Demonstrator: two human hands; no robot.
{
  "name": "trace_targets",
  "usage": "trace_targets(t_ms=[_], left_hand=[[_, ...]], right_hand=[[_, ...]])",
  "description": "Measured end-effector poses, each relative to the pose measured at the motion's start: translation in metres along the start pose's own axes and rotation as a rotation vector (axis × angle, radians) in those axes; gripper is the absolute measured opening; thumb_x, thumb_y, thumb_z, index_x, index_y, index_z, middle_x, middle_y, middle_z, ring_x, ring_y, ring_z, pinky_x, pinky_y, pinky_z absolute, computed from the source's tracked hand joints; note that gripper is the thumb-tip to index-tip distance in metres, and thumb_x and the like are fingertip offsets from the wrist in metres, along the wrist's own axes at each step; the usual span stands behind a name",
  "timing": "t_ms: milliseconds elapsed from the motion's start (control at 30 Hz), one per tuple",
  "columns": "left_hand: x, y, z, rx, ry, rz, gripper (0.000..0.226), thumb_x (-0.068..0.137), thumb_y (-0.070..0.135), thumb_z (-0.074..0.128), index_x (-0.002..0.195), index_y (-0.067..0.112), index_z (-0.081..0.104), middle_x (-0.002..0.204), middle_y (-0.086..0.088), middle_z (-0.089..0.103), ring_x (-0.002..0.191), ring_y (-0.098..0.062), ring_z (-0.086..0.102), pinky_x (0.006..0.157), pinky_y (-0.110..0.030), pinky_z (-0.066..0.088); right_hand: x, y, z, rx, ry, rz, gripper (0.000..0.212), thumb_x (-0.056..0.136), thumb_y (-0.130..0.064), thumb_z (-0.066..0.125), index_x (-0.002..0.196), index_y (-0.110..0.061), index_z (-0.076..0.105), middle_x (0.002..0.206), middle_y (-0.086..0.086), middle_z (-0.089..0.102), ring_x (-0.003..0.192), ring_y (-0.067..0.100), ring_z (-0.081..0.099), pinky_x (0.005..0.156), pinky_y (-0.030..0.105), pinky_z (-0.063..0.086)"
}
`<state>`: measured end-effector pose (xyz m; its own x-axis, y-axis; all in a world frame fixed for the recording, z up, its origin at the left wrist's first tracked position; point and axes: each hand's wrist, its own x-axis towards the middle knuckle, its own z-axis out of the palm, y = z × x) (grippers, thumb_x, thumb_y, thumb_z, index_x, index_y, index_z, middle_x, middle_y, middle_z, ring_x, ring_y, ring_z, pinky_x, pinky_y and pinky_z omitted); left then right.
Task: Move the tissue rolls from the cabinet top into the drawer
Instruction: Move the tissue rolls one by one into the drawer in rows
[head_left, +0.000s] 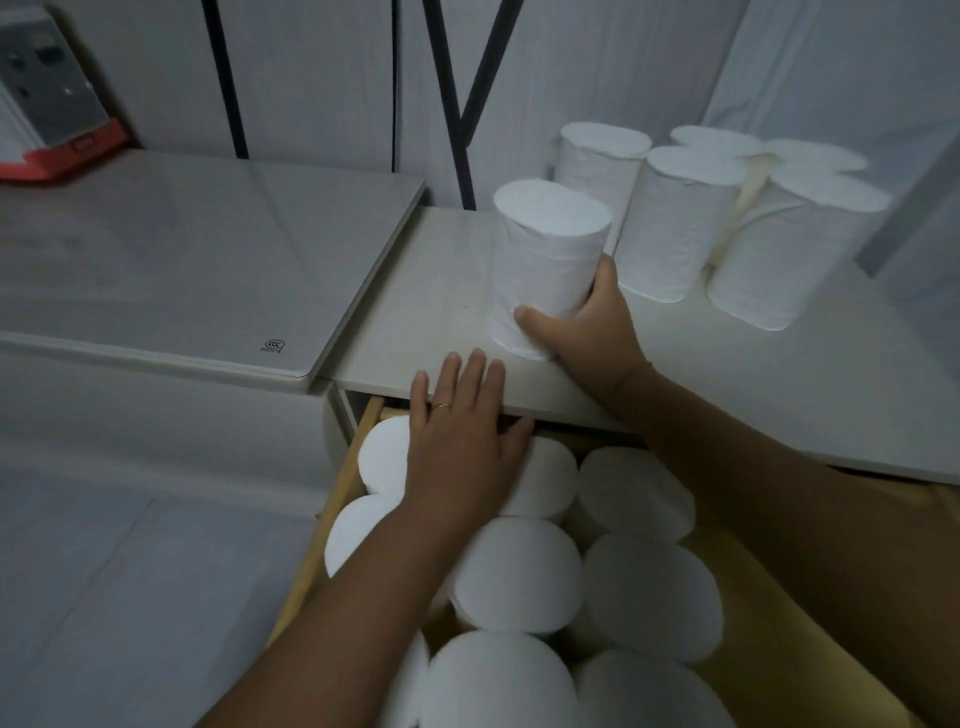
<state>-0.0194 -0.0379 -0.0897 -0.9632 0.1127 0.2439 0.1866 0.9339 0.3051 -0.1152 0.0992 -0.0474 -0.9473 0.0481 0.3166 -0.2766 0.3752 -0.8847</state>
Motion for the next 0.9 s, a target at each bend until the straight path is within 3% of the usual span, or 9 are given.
trace_targets(t_ms=[233, 433, 533, 600, 733, 800, 900], left_hand=[[-0.011, 0.032, 0.006, -0.039, -0.039, 0.119, 0.063, 0.096, 0.051, 0.028, 0.149, 0.022, 0.015, 0.159, 0.003, 0.01, 0.146, -0.014, -0.002, 0.115, -0.038, -0.011], [-0.019, 0.047, 0.005, -0.192, -0.043, 0.13, 0.067, 0.094, 0.046, 0.041, 0.149, 0.018, 0.014, 0.158, 0.002, 0.016, 0.145, -0.012, 0.003, 0.117, -0.034, -0.008], [-0.021, 0.046, 0.003, -0.214, -0.043, 0.143, 0.067, 0.095, 0.045, 0.042, 0.149, 0.018, 0.014, 0.158, 0.002, 0.017, 0.146, -0.013, 0.003, 0.117, -0.035, -0.006], [-0.022, 0.045, 0.003, -0.209, -0.046, 0.152, 0.067, 0.095, 0.045, 0.042, 0.149, 0.018, 0.014, 0.158, 0.002, 0.017, 0.146, -0.014, 0.004, 0.117, -0.034, -0.006], [-0.022, 0.043, 0.004, -0.202, -0.04, 0.162, 0.066, 0.095, 0.045, 0.041, 0.149, 0.018, 0.015, 0.158, 0.002, 0.017, 0.146, -0.013, 0.003, 0.117, -0.033, -0.006], [-0.022, 0.042, 0.005, -0.197, -0.04, 0.171, 0.066, 0.095, 0.046, 0.041, 0.149, 0.019, 0.015, 0.158, 0.002, 0.017, 0.146, -0.013, 0.003, 0.118, -0.034, -0.006], [-0.021, 0.041, 0.006, -0.19, -0.041, 0.176, 0.066, 0.095, 0.047, 0.04, 0.149, 0.019, 0.016, 0.158, 0.002, 0.017, 0.146, -0.013, 0.002, 0.118, -0.036, -0.005]], right_hand=[[-0.046, 0.006, -0.062, -0.004, -0.051, 0.072, 0.083, 0.067, -0.022, 0.083, 0.133, -0.014, 0.033, 0.123, -0.003, 0.047, 0.114, 0.013, 0.047, 0.091, 0.023, 0.04], [-0.045, 0.002, -0.109, 0.007, -0.335, 0.133, 0.087, 0.07, -0.018, 0.081, 0.141, -0.015, 0.031, 0.135, -0.003, 0.049, 0.117, 0.01, 0.05, 0.092, 0.018, 0.045], [-0.036, 0.003, -0.125, 0.04, -0.389, 0.17, 0.081, 0.071, -0.012, 0.079, 0.14, -0.017, 0.036, 0.133, -0.001, 0.053, 0.115, 0.012, 0.056, 0.092, 0.023, 0.049], [-0.032, 0.006, -0.131, 0.032, -0.345, 0.194, 0.072, 0.074, -0.011, 0.077, 0.137, -0.017, 0.041, 0.129, 0.003, 0.056, 0.107, 0.011, 0.06, 0.09, 0.025, 0.05], [-0.031, 0.011, -0.126, -0.028, -0.011, 0.275, 0.057, 0.08, -0.013, 0.069, 0.132, -0.014, 0.045, 0.122, 0.011, 0.054, 0.107, 0.021, 0.056, 0.094, 0.028, 0.045], [-0.035, 0.009, -0.114, 0.027, 0.044, 0.296, 0.07, 0.08, -0.011, 0.067, 0.141, -0.013, 0.03, 0.134, 0.014, 0.045, 0.115, 0.023, 0.05, 0.099, 0.029, 0.039], [-0.045, -0.001, -0.085, 0.079, 0.065, 0.206, 0.107, 0.072, -0.018, 0.077, 0.148, -0.021, 0.002, 0.149, 0.013, 0.024, 0.135, 0.025, 0.031, 0.111, 0.036, 0.029]])
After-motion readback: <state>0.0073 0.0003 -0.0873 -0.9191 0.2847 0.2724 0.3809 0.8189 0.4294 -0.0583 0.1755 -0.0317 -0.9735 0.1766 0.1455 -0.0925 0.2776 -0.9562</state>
